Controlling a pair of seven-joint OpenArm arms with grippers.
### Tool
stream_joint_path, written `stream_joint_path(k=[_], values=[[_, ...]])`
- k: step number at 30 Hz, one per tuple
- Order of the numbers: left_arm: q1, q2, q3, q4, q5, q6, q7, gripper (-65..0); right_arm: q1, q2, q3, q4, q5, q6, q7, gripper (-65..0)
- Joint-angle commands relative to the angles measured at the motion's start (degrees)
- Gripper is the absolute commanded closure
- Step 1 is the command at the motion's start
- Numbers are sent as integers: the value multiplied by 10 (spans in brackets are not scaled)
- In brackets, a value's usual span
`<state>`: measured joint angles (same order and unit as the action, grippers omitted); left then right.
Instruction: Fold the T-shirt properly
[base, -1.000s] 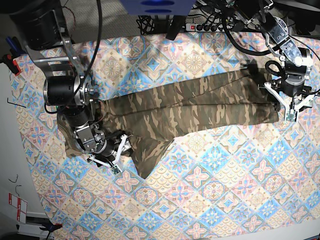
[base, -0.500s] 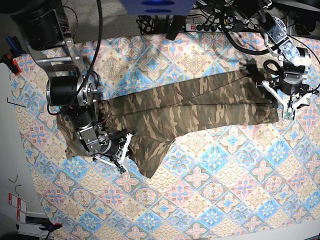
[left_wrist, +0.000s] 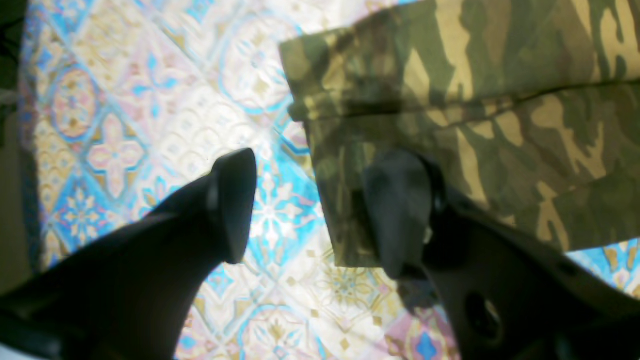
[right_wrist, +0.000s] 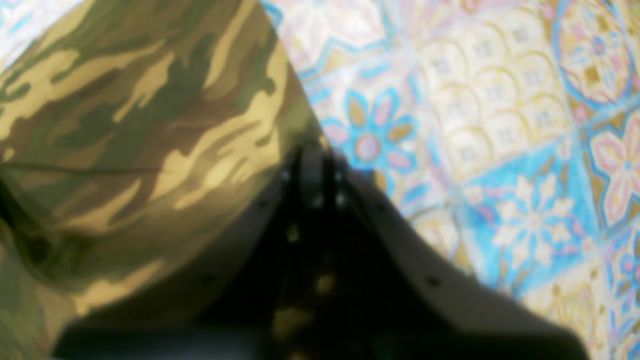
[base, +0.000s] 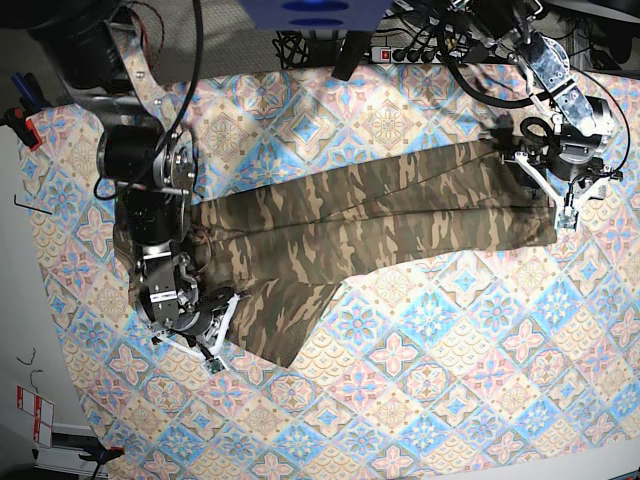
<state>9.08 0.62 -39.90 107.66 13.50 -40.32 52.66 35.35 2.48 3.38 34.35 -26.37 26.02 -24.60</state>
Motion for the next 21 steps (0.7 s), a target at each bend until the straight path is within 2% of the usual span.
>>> stream_joint_path(k=[1,7,13,17,21], values=[[-5,-7,-1,10,-2,3,-11,-366,2,4,0,38,5,0,-7,-11],[-8,-7,-1,10,-2,3,-11,-366,-78,4,-1,230,5,1,-81,-11],[-8,-7,-1,10,-2,3,-11,-366,-158,3,-4,378,5,5,-117,-12],[-8,-7,0,3,-2,3,-11,-366,-217,2,-22,477,5,76,-120,-13],[-8,-6,7,3,-2,3,-11,-366,-270,1,-26,550,5,82,-139,-14]])
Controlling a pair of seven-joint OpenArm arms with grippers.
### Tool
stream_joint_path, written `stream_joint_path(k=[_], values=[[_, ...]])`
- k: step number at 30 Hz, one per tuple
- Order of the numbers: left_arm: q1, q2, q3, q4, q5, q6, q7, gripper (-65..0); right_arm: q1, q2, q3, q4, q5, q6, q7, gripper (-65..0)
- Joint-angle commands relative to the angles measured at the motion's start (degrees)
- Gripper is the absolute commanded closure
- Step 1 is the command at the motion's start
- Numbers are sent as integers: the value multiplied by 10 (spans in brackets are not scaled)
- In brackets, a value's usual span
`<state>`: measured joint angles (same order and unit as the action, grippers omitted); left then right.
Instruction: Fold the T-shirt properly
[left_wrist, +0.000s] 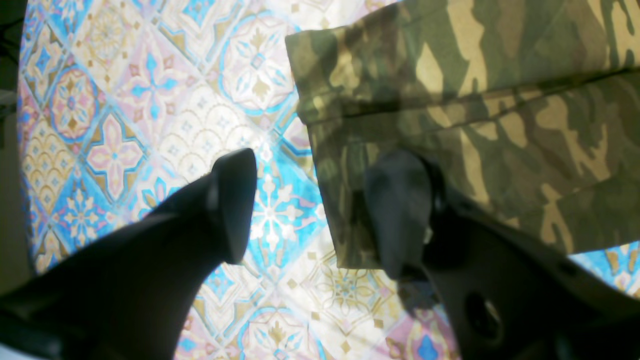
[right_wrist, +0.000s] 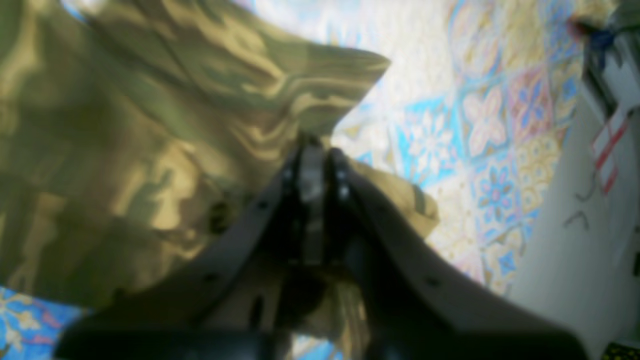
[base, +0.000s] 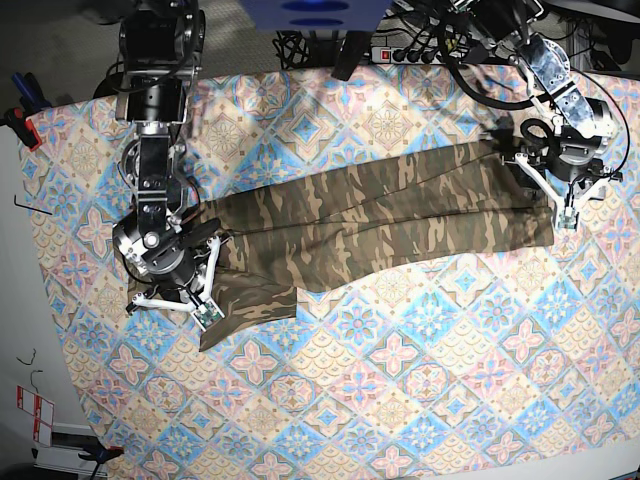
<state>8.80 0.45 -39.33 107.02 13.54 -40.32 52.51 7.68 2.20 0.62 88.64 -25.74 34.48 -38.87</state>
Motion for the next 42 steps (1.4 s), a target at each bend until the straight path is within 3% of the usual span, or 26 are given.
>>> stream_joint_path(k=[1,3,5,6,10,31,38,42], values=[[-4,-5,9,9,-2,3,-10,-366,-6,4,1,25,-2,-1,-6,-14],[-3,-5,15,9,-2,3,-10,-366,-26,4,-8,48,-2,8,-17,-14],[-2,-5,16,9,-2,3,-10,-366,-48,5,-23,76,-2,49,-27,-14],[-3,-4,16,9,-1,3,-10,-366,-60,6,-26,88,-2,55,-33,-14],[-4,-2,16,9,-1,3,-10,-366,-82,6,-25,112,-2,55,-56,-14],[0,0,15,9,-1,3,-10,-366,-138,7,-24,63,-2,55,-64,-14],[-1,0,16,9,-1,3,-7,-366,-123,7,-24,-9,-2,55,-64,-16],[-1,0,16,9,-1,3,-6,-370,-103,7,-24,-35,-2,55,-93,-64]])
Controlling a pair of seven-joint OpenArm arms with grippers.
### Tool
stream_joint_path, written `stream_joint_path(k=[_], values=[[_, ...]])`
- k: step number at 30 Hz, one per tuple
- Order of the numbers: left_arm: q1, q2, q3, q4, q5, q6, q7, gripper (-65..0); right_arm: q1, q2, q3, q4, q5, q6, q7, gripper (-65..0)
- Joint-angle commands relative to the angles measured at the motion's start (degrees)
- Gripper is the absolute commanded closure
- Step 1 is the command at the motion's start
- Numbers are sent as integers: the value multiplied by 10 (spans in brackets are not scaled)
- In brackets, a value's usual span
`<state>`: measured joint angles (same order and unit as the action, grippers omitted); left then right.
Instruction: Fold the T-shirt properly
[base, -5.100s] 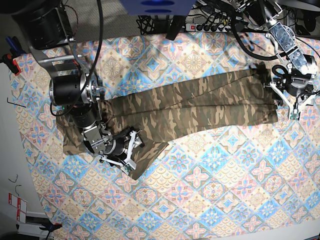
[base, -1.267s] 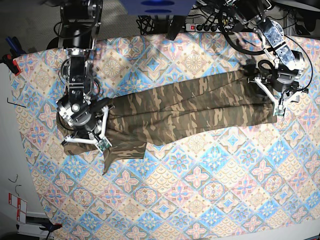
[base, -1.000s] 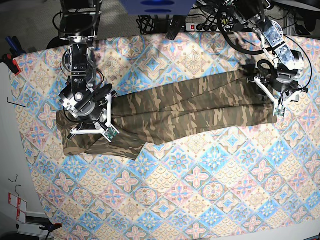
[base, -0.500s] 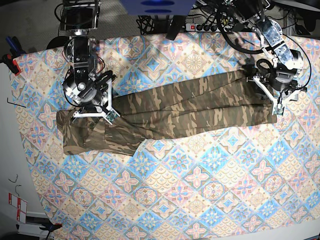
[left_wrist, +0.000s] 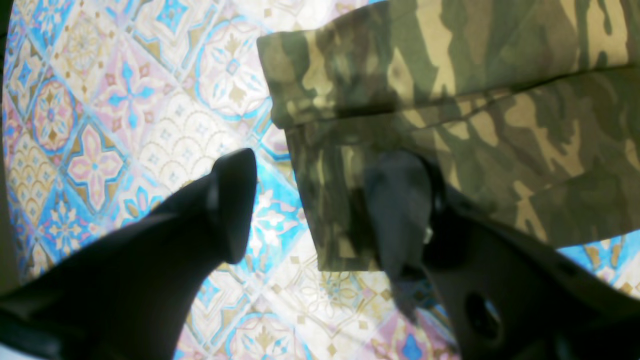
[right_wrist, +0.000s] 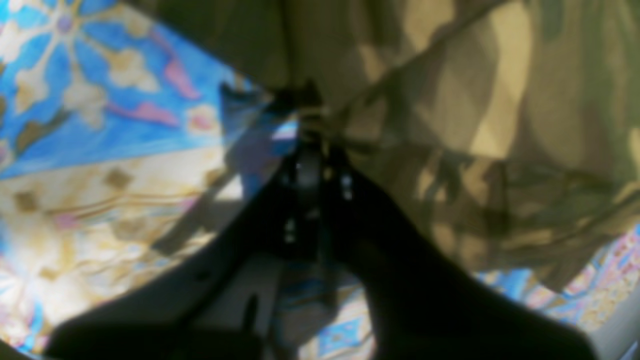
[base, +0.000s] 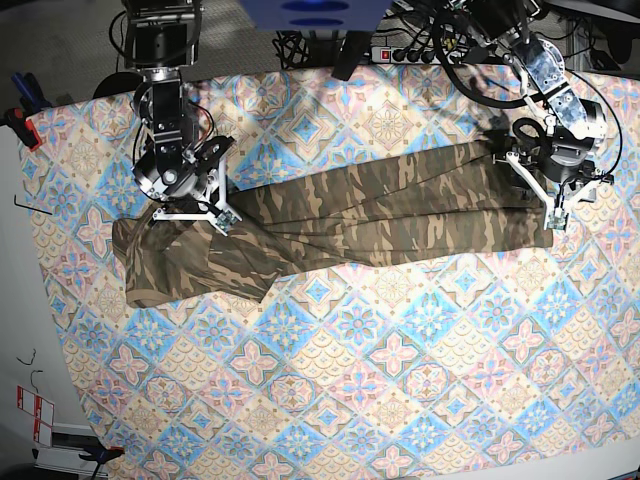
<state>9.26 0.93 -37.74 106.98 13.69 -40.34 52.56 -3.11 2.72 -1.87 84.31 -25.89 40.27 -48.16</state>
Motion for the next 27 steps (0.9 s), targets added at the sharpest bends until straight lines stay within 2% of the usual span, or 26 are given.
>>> stream_joint_path(k=[1,4,8,18,23,27], values=[[-5,-4,0,9,-3,3,-6,-370,6,2,2,11,0,-3,-2,-82],[-5,-4,0,9,-3,3,-6,-371,5,1,35,46,0,-3,-1,-126],[-5,-4,0,9,-3,3,-6,-371,6,-2,112,110,0,-3,-1,-168],[-5,-4,0,8,-3,3,-6,-370,33,-2,217,186,0,-3,-4,-174],[-5,-4,0,8,-3,3,-6,-370,-4,-36,214,270,3,-3,-1,-174],[6,-4,-3,11,-9,3,-6,-372,-5,-41,172,270,0,-3,-6,-175]])
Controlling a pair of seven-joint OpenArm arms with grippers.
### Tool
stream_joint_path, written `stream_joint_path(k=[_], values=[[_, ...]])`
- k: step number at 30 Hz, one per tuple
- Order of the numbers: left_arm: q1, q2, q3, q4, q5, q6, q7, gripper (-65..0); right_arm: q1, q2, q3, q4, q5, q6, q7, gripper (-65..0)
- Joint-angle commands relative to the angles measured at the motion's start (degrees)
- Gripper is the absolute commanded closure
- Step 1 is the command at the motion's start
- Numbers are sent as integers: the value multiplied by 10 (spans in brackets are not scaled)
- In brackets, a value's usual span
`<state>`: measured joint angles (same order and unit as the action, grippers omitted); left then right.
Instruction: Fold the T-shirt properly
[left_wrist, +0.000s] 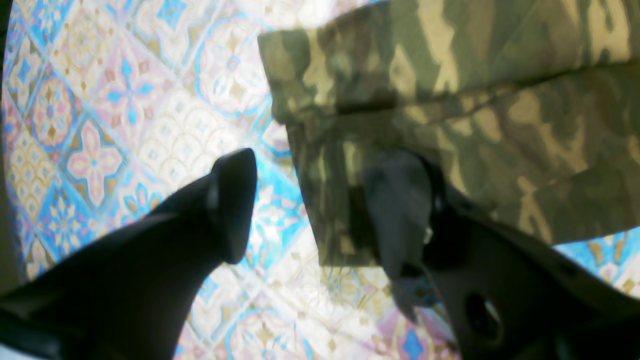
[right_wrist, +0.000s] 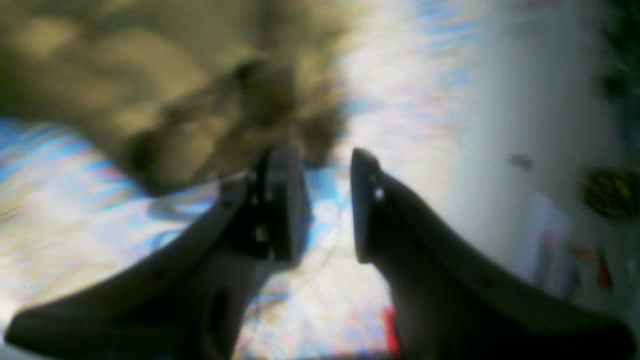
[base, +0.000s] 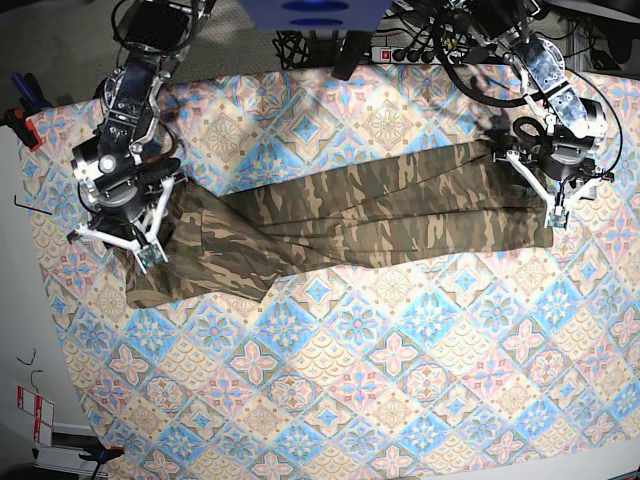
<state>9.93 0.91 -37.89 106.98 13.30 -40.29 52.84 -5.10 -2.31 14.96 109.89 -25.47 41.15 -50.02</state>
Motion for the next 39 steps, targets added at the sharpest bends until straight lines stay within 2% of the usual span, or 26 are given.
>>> stream_joint_path(k=[1,4,6,9,13,17,19,24,27,34,39], values=[[7,-4,-1,13,-7,3,-11,-372,14,9,-9,12,-4,-11,13,-176],[11,-9,-8,12,-17,3,-9,-373,13,9,-31,6,-4,-11,13,-179],[11,-11,-32,9,-46,3,-8,-382,12,10,-39,-2,-4,-11,13,-210],[9,-34,-48,-13,-107,3,21,-457,12,10,-38,-4,-4,-11,13,-283],[0,-103,-61,-61,-218,3,65,-529,12,11,-36,-4,-5,-11,13,-360],[-6,-164,-71,-138,-327,3,51,-531,8,26,-39,-5,-5,-11,13,-404],[-18,-186,-71,-179,-353,3,33,-535,1,27,-39,-5,-5,-11,15,-412],[-42,-217,-39,-277,-368,3,-15,-536,-1,27,-39,-5,-5,-11,15,-411],[-55,-217,-26,-337,-370,3,-56,-536,-7,27,-39,-5,-5,-11,16,-411],[-109,-226,57,-495,-364,3,-134,-536,-8,27,-39,-5,-6,-11,16,-411],[-128,-230,102,-574,-365,3,-155,-536,-8,30,-38,-5,-6,-11,16,-410]])
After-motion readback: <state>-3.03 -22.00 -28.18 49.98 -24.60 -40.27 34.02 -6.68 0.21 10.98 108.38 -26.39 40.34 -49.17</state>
